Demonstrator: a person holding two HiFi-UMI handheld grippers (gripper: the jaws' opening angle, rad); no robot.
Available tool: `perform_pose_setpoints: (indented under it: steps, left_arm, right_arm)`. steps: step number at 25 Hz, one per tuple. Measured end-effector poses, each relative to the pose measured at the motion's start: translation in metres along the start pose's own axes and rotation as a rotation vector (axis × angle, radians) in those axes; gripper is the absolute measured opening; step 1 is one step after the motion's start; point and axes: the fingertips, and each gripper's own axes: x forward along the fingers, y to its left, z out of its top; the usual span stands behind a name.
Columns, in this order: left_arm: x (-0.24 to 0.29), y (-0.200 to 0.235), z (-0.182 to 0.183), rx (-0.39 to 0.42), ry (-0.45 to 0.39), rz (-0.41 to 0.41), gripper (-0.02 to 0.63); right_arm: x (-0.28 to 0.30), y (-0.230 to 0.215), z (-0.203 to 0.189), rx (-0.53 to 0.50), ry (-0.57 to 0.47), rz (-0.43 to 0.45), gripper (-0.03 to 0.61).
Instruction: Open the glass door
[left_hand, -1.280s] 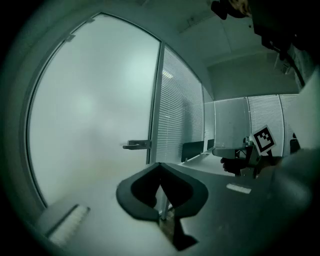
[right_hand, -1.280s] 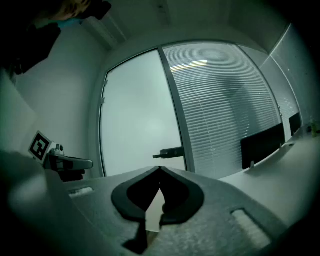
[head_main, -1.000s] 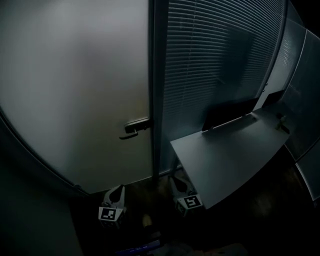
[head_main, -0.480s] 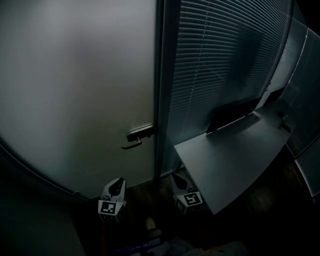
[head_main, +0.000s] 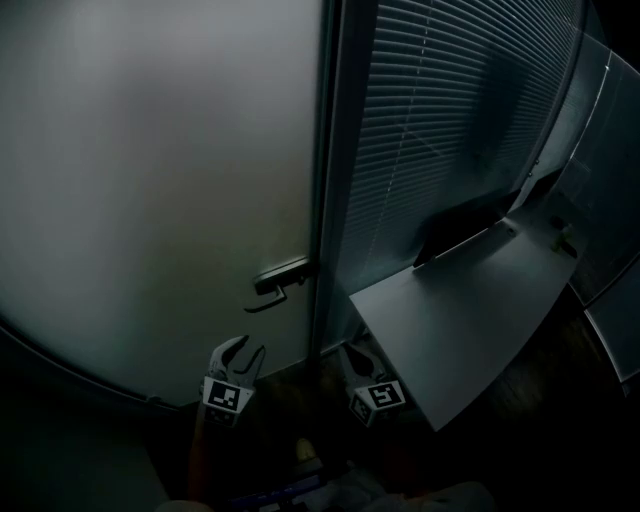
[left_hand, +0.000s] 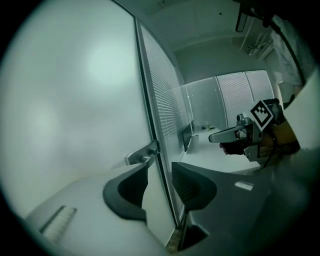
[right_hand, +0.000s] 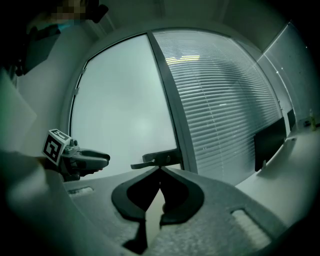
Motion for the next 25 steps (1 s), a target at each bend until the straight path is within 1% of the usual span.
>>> perform_pose_setpoints:
  steps: [4, 7, 9, 13, 19, 22, 25]
  left_arm:
    - [0.011, 0.007, 0.006, 0.022, -0.021, -0.040, 0.169]
    - [0.022, 0.018, 0.002, 0.049, -0.003, -0.054, 0.170]
    - [0.029, 0.026, -0.001, 0.048, 0.009, -0.067, 0.175]
    - [0.043, 0.042, -0.006, 0.046, 0.039, -0.077, 0.181]
    - [0.070, 0.051, -0.024, 0.088, 0.121, -0.113, 0.186]
    - [0.082, 0.059, -0.036, 0.130, 0.149, -0.112, 0.186]
    - [0.091, 0.066, -0.038, 0.137, 0.159, -0.128, 0.178]
  right_arm:
    - [0.011, -0.001, -0.005, 0.009, 0.013, 0.005, 0.002]
    - [0.020, -0.004, -0.008, 0.016, 0.022, 0.003, 0.002]
    - [0.027, -0.006, -0.010, 0.025, 0.025, 0.003, 0.002]
    - [0.045, -0.010, -0.009, 0.040, 0.031, 0.011, 0.002]
    - [0.074, -0.021, -0.017, 0.049, 0.055, 0.005, 0.002]
    - [0.084, -0.024, -0.021, 0.057, 0.060, 0.012, 0.002]
    - [0.091, -0.024, -0.025, 0.077, 0.068, 0.012, 0.002]
